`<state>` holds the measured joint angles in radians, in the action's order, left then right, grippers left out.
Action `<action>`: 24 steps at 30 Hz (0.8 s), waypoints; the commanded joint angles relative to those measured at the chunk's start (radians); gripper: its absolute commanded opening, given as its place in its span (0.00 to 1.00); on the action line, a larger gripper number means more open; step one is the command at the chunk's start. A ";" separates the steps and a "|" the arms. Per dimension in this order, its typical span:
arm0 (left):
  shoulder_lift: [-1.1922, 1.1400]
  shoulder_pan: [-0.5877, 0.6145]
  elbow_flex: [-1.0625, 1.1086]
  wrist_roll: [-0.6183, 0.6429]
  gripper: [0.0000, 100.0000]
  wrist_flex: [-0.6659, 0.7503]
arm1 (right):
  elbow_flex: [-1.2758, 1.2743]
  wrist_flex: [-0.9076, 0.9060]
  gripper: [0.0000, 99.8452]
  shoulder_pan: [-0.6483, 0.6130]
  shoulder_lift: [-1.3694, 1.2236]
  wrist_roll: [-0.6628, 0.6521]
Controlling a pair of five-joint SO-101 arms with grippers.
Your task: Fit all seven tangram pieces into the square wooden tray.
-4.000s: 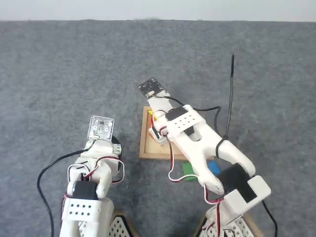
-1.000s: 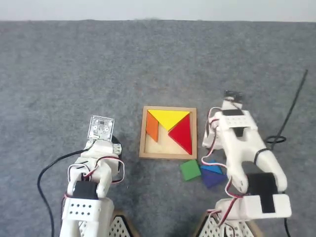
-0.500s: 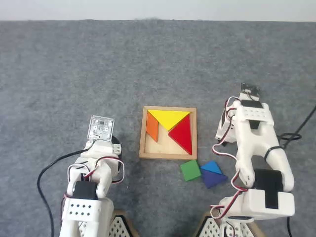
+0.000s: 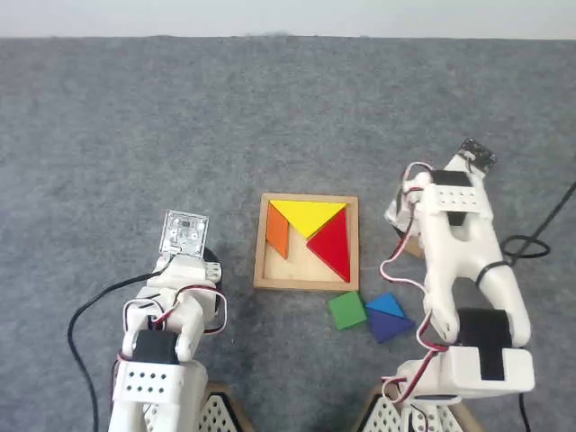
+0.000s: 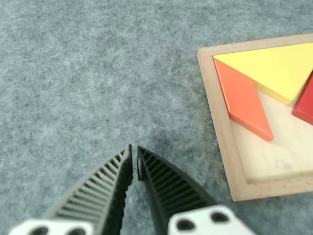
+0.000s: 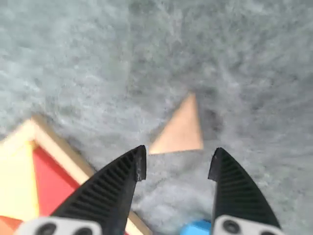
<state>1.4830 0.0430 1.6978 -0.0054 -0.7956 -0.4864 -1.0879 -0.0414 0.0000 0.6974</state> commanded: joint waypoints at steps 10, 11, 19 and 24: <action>0.012 0.005 -0.008 0.008 0.02 -0.002 | -0.032 0.108 0.23 0.004 0.007 0.058; 0.012 0.005 -0.008 0.008 0.02 -0.002 | -0.028 0.110 0.23 0.004 -0.013 0.058; 0.012 0.005 -0.008 0.008 0.02 -0.002 | 0.012 0.119 0.22 0.007 -0.128 0.052; 0.012 0.005 -0.008 0.008 0.02 -0.002 | 0.040 0.122 0.14 0.008 -0.176 0.014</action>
<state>1.4830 0.0430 1.6978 -0.0054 -0.7956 -0.5002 -0.9636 -0.0399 -0.1473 0.7434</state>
